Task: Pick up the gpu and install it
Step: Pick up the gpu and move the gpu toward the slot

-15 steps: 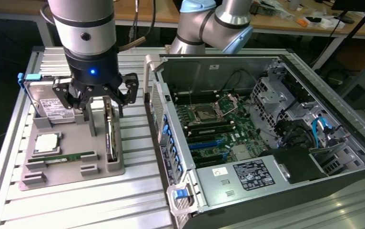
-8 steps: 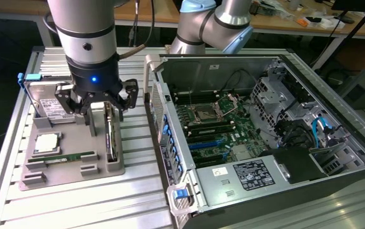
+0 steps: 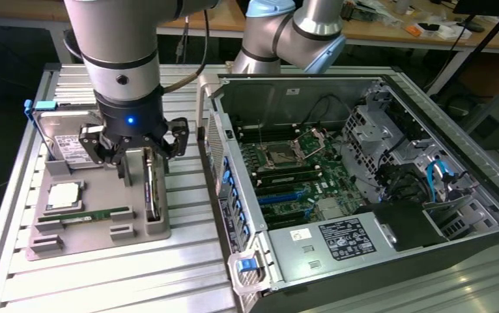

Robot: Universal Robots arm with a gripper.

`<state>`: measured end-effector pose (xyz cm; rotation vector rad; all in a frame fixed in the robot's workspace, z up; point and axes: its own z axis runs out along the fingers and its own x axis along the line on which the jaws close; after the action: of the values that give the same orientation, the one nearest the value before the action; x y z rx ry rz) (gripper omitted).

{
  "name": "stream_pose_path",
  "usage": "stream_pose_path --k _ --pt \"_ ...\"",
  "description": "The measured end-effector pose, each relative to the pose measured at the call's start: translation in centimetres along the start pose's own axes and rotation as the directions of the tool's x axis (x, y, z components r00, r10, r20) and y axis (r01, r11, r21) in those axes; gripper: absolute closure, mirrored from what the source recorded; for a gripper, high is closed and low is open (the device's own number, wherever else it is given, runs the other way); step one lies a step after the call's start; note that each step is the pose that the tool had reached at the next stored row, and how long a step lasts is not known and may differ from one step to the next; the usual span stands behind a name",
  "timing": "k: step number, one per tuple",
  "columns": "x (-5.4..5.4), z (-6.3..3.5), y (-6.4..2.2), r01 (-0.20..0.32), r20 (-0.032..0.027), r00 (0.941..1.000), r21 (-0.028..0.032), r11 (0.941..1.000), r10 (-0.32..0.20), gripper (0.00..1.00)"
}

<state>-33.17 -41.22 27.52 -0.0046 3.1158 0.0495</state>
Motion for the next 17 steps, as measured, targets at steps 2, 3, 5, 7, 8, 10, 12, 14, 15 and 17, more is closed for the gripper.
stream_pose_path --k 2,3,5,7,8,10,12,14,15,17 --pt "0.0 0.37 -0.01 0.0 0.0 1.0 0.0 1.0 0.0 0.28" --pt "0.0 0.54 -0.02 0.0 0.0 1.0 0.0 1.0 0.0 0.28" --pt "0.0 0.95 -0.03 0.0 -0.0001 1.0 0.0 1.0 0.0 0.28" --pt "0.0 1.54 -0.05 0.0 0.0001 1.0 0.0 1.0 0.0 0.28" --pt "0.0 1.96 -0.06 0.0 0.0 1.0 0.0 1.0 0.0 0.28" --pt "0.1 2.33 -0.07 0.0 0.0 1.0 0.0001 1.0 0.0 0.28" --pt "0.1 2.65 -0.08 0.0 0.0 1.0 0.0 1.0 0.0 0.28" --pt "0.1 2.94 -0.09 0.0 -0.0001 1.0 0.0 1.0 0.0 0.28" --pt "0.1 3.01 -0.09 0.0 0.0 1.0 0.0 1.0 0.0 0.28" --pt "0.1 3.03 -0.1 0.0 -0.0002 1.0 0.0002 1.0 0.0 0.28"
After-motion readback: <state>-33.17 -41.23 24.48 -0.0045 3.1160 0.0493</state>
